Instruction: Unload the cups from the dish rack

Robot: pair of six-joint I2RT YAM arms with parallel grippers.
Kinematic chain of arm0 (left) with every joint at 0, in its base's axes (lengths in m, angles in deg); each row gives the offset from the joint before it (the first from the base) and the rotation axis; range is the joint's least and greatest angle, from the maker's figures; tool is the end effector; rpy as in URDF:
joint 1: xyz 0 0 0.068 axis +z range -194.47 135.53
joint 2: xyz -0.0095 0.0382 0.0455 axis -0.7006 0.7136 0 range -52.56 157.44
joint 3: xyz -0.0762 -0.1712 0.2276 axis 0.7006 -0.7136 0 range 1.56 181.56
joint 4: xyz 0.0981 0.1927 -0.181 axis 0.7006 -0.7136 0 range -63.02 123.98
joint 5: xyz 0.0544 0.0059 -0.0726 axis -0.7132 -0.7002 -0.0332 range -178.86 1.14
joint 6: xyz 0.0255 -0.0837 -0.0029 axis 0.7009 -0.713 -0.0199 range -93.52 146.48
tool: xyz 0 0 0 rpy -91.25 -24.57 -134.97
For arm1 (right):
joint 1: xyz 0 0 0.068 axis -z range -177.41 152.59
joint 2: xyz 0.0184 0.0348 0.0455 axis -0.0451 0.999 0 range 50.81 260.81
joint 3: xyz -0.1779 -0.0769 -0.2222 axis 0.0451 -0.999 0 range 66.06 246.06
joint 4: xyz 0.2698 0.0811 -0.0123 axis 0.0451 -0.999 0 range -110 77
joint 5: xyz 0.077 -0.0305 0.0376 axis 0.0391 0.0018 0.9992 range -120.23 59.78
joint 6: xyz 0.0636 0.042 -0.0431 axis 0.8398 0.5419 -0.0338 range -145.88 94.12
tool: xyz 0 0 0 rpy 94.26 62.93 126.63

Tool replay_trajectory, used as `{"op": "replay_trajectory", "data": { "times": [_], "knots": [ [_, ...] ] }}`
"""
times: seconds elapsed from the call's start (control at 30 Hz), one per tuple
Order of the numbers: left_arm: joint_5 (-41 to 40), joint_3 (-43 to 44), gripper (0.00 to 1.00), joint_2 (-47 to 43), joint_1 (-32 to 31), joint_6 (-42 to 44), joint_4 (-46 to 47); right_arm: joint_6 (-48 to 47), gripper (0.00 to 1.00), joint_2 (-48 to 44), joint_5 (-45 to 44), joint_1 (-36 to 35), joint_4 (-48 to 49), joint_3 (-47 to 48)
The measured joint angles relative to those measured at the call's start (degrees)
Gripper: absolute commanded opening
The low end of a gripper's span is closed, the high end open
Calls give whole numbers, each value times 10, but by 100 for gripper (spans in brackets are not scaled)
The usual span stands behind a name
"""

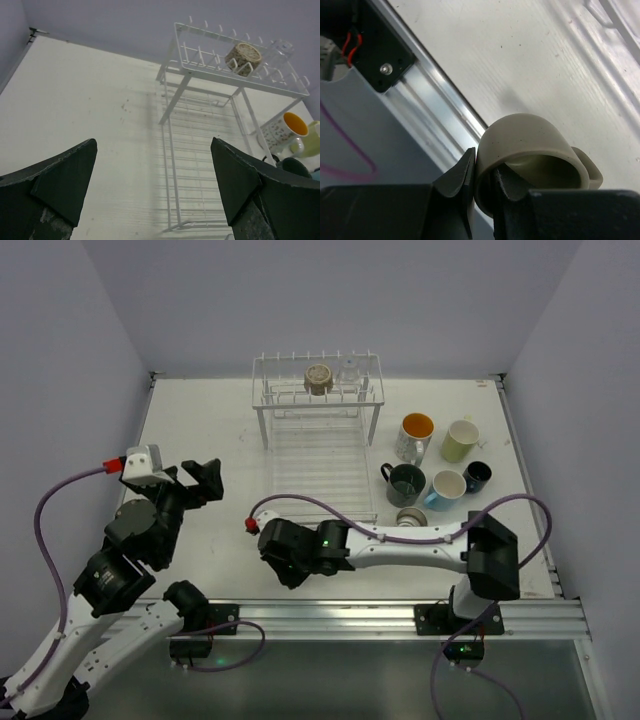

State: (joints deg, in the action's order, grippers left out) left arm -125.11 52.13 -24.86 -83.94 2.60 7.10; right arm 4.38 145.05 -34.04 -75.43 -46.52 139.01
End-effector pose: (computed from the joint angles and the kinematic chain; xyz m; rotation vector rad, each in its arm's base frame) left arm 0.1256 -0.0439 0.3962 -0.2611 1.6164 -0.3304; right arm 0.0878 0.3891 0.2347 -1.0508 2.4429 0.6318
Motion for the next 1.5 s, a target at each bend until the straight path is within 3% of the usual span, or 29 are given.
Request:
{"op": "replay_trajectory", "data": {
  "times": [0.3,0.67,1.03,1.07,1.17,1.3,1.43,1.47,1.5],
  "knots": [
    [-78,-51,100,-65,0,22,-3,-21,0,149,-15,-10,-16,92],
    [-82,-63,100,-72,1,24,-5,-24,4,206,-29,-15,-17,106],
    [-60,-64,100,-68,8,24,0,-33,54,206,-63,-15,-18,107],
    [-55,-64,100,-66,8,24,2,-34,61,202,-66,-15,-19,107],
    [-35,-61,100,-50,8,24,8,-37,68,169,-73,-15,-21,106],
    [7,-37,100,1,8,19,16,-40,68,77,-73,-16,-15,96],
    [71,12,100,79,8,17,36,-48,61,-67,-75,-15,7,61],
    [84,27,100,99,8,17,41,-50,58,-106,-78,-15,14,51],
    [98,46,100,127,8,16,46,-53,46,-145,-83,-13,17,43]
  ]
}}
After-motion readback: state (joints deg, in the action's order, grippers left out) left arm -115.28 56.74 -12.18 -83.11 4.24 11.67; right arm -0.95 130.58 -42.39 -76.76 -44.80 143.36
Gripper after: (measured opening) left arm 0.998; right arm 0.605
